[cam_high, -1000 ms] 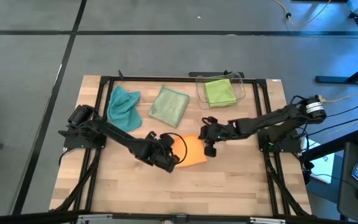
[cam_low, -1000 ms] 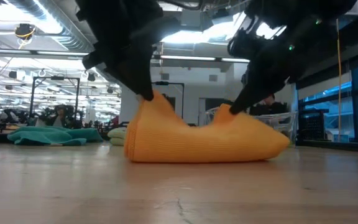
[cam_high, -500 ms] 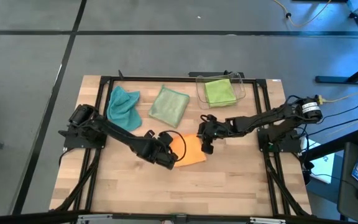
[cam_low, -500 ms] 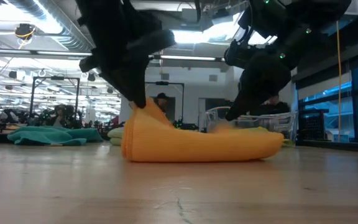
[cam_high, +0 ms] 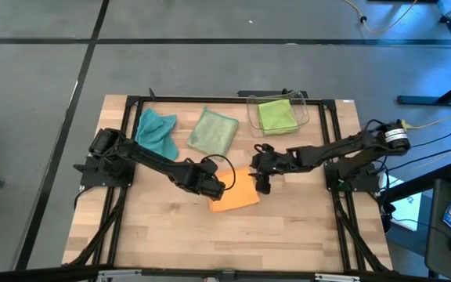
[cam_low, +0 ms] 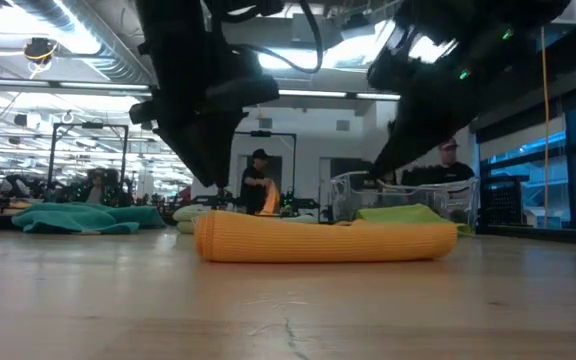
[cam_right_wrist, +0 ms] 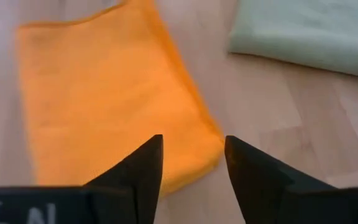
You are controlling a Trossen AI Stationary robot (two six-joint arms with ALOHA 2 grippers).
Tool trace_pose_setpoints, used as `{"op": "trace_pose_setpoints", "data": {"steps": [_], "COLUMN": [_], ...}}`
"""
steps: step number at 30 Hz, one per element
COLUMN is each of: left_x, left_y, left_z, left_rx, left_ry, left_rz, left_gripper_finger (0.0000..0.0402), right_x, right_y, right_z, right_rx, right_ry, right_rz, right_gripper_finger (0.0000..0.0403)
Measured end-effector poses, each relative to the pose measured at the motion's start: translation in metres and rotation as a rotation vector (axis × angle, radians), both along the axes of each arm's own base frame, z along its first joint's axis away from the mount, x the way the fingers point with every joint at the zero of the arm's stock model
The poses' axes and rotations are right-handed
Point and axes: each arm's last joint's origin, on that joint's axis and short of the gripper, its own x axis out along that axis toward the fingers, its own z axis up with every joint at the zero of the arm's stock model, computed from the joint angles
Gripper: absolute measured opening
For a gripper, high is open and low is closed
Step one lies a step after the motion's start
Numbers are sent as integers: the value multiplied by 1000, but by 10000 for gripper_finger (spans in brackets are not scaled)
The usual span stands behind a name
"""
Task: Fold microfiber towels
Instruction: Stack the orange microfiber towel on top of the light green microfiber towel
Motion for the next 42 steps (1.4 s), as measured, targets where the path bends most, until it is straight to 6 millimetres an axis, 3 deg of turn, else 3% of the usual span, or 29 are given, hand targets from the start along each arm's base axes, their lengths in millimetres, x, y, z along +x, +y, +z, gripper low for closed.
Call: {"op": "trace_pose_setpoints", "data": {"steps": [5,10,15,18,23,29,38,42], "left_x": [-4,-9,0,9,12,18,26,27], "left_y": [-15,-47,-84,-94,-94,-90,-68,-63], "left_z": [1,3,1,-9,-11,-10,-11,-11], "left_rx": [53,115,122,119,173,126,111,139], "left_ry": [3,-56,-209,-225,-195,-231,-213,-181], "left_rz": [-75,-192,-369,-484,-592,-585,-517,-554], "left_gripper_finger": [99,99,99,103,101,113,196,213], "right_x": [-20,-36,-36,-32,-26,-25,-24,-24], "right_y": [20,48,73,82,84,85,83,83], "right_z": [17,19,10,5,8,9,9,9], "right_rx": [-7,-22,-42,-72,-89,-94,-125,-124], "right_ry": [31,86,91,63,-6,-25,-32,-33], "right_rz": [84,210,318,379,418,428,376,374], "right_gripper_finger": [166,160,159,161,167,174,274,291]}}
